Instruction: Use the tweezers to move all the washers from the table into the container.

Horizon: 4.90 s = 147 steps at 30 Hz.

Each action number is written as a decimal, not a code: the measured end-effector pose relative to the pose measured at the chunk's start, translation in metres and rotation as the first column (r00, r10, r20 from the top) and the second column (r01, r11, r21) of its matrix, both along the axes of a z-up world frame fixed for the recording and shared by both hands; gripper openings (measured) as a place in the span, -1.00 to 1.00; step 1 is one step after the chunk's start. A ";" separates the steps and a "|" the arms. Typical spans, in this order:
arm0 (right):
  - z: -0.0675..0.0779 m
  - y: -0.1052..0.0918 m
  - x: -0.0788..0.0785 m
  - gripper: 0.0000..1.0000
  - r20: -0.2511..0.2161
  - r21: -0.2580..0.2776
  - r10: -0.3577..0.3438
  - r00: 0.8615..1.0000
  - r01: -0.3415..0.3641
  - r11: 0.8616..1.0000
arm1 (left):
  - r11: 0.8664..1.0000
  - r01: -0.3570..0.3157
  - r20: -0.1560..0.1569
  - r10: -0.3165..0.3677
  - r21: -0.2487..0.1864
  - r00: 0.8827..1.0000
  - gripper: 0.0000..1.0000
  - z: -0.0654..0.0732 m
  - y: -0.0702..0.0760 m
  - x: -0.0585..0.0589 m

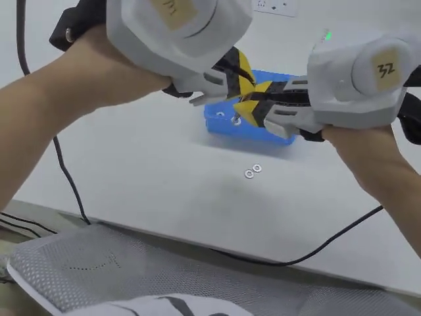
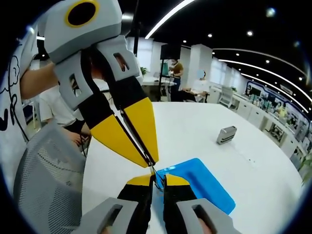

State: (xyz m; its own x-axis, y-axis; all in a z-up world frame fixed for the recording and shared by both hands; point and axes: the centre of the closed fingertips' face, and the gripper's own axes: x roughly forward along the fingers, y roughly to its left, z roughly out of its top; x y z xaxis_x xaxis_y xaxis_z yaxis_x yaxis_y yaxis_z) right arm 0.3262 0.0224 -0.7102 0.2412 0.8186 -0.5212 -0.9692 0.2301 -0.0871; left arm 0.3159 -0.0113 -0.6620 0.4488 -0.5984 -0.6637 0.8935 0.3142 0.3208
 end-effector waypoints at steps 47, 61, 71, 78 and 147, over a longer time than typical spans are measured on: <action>-0.059 -0.005 0.039 -0.91 -0.108 -0.039 -0.061 0.992 0.057 0.998 | 0.999 -0.045 -0.076 0.046 0.019 0.996 -1.00 -0.055 -0.002 0.039; -0.031 -0.009 0.033 -0.88 -0.081 0.016 -0.090 0.993 0.091 0.996 | 0.998 -0.053 -0.039 0.052 -0.015 0.998 -1.00 -0.030 -0.001 0.030; -0.013 -0.011 0.016 -0.88 -0.055 0.038 -0.090 0.994 0.092 0.995 | 0.999 -0.036 0.002 0.036 -0.005 0.999 -1.00 -0.014 -0.006 0.012; -0.008 -0.015 0.004 -0.88 -0.036 0.033 -0.088 0.995 0.089 0.995 | 1.000 -0.022 0.006 0.022 -0.001 1.000 -1.00 -0.009 -0.012 0.000; -0.064 -0.037 -0.045 -0.90 -0.150 -0.075 -0.069 0.986 0.058 0.995 | 0.999 0.004 -0.202 -0.014 -0.052 0.979 -1.00 -0.060 -0.030 -0.041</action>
State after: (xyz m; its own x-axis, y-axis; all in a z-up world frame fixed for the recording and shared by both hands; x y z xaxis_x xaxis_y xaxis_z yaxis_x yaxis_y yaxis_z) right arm 0.2810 -0.0151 -0.7745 0.2055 0.7644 -0.6111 -0.9560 0.2905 0.0419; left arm 0.2753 -0.0410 -0.7221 0.3028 -0.6370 -0.7089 0.9412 0.3170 0.1171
